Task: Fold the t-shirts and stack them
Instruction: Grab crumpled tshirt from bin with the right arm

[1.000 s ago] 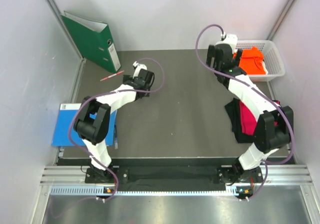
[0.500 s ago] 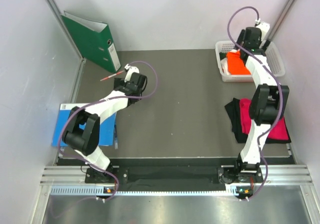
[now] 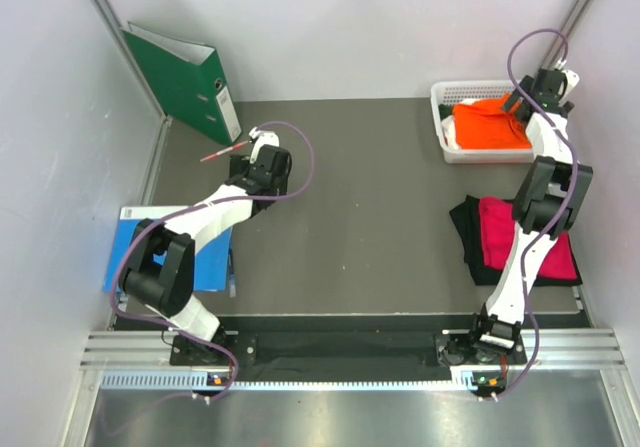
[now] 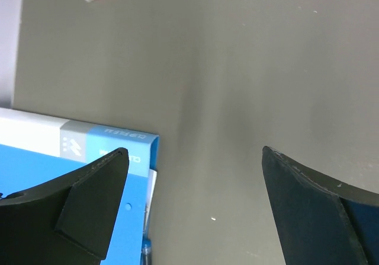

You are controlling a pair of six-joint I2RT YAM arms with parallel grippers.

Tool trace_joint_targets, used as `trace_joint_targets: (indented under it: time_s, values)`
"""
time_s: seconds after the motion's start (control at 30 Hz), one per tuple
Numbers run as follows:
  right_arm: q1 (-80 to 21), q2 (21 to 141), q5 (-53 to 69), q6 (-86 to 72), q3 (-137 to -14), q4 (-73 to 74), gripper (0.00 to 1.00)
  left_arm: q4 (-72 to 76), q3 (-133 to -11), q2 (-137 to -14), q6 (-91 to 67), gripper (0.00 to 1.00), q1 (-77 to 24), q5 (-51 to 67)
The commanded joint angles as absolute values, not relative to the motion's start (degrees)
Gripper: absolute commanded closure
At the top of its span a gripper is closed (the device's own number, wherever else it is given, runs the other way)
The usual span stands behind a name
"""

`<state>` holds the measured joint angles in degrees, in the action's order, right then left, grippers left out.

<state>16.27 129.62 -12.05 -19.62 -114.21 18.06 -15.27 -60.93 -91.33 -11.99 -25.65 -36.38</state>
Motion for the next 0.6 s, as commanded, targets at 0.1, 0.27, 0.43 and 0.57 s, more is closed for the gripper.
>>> trace_joint_targets:
  time_s: [0.1,0.27,0.43,0.57]
  values:
    - [15.73,133.41,-7.83,-21.27,-117.16,18.46,0.18,-11.42,-59.59,-87.36,-11.51,0.02,-25.75,-34.8]
    - [15.91,134.04,-7.38,-21.88,-116.81,18.81,0.92,-12.04,-59.77,-87.54,-11.69,0.02,-25.66,-35.42]
    - [15.91,130.17,-6.86,-22.32,-112.16,15.65,1.0,-12.57,-59.77,-87.45,-12.39,0.02,-25.75,-35.25]
    - [15.82,123.33,-4.84,-23.47,-108.29,12.75,1.0,-12.57,-59.5,-87.01,-12.83,0.02,-25.75,-35.24]
